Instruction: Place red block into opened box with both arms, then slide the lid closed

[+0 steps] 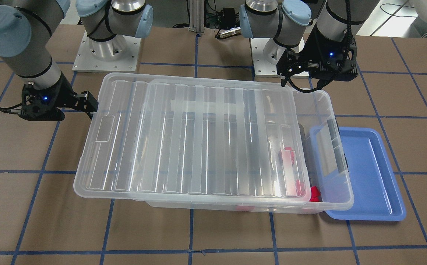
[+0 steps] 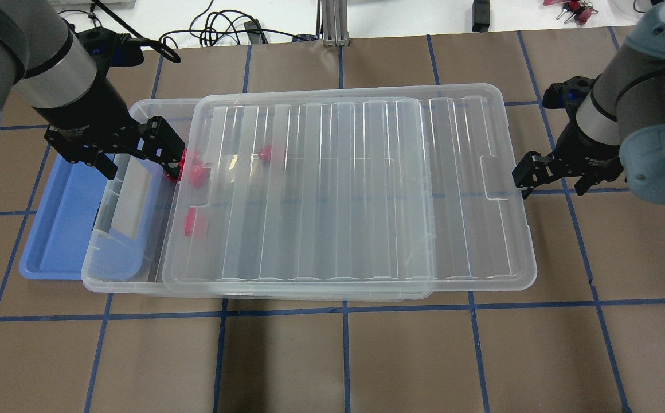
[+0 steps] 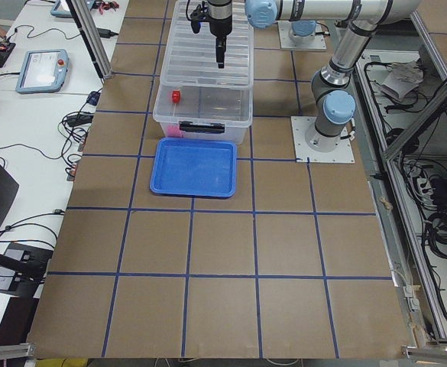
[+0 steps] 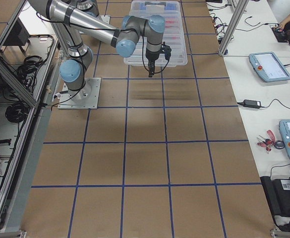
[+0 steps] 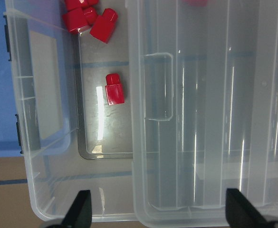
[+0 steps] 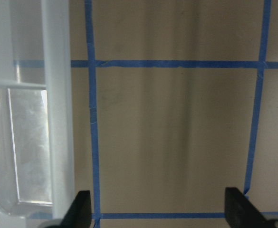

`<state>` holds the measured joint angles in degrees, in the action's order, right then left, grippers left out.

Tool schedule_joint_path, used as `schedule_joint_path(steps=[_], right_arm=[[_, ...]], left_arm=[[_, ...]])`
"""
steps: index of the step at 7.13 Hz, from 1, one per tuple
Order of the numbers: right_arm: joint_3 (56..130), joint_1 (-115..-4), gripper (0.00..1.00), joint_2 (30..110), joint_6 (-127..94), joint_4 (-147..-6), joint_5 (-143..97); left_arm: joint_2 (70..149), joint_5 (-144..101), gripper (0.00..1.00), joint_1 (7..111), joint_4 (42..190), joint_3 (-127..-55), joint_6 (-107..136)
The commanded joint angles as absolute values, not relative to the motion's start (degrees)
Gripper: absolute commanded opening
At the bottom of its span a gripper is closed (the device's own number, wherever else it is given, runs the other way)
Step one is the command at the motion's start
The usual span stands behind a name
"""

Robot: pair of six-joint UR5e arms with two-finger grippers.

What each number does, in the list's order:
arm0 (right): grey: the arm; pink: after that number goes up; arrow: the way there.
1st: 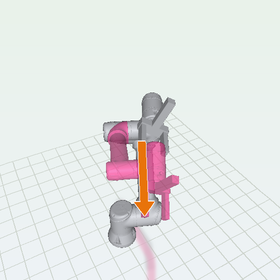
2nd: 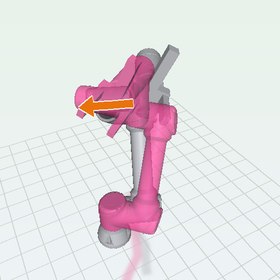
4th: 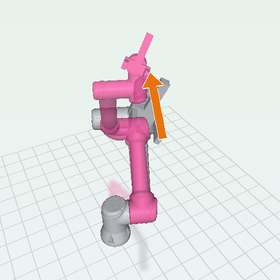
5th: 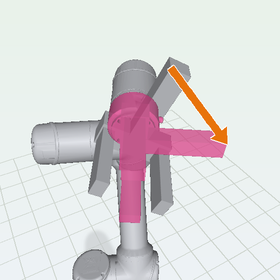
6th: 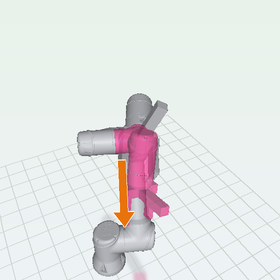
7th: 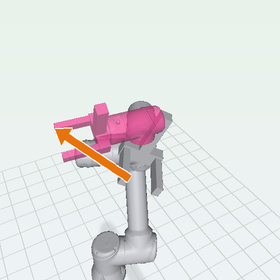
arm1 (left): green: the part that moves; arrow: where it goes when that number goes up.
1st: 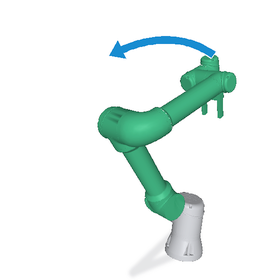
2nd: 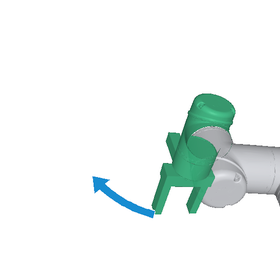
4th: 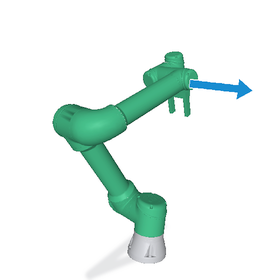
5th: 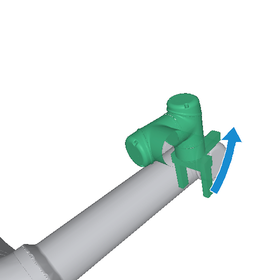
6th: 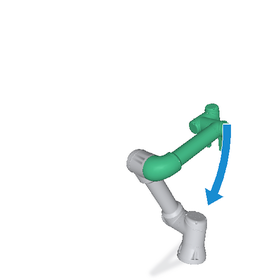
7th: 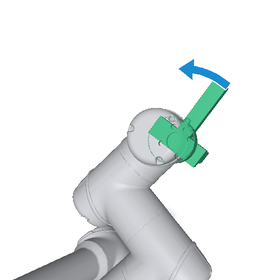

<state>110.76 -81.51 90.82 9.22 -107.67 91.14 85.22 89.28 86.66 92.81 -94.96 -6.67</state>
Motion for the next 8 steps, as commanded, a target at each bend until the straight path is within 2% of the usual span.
schedule_joint_path(steps=[1,6,8], right_arm=[[110.48,-86.03,1.00,90.01,4.84,-109.59,91.14],[110.30,-89.82,1.00,88.24,0.53,-113.29,91.23],[106.29,-89.65,1.00,88.33,0.88,-112.51,91.41]], left_arm=[[85.25,89.30,1.00,86.57,92.73,-94.66,-6.59],[85.25,89.21,1.00,86.66,92.81,-95.01,-5.89],[85.34,88.86,1.00,86.66,92.81,-94.83,-5.89]])
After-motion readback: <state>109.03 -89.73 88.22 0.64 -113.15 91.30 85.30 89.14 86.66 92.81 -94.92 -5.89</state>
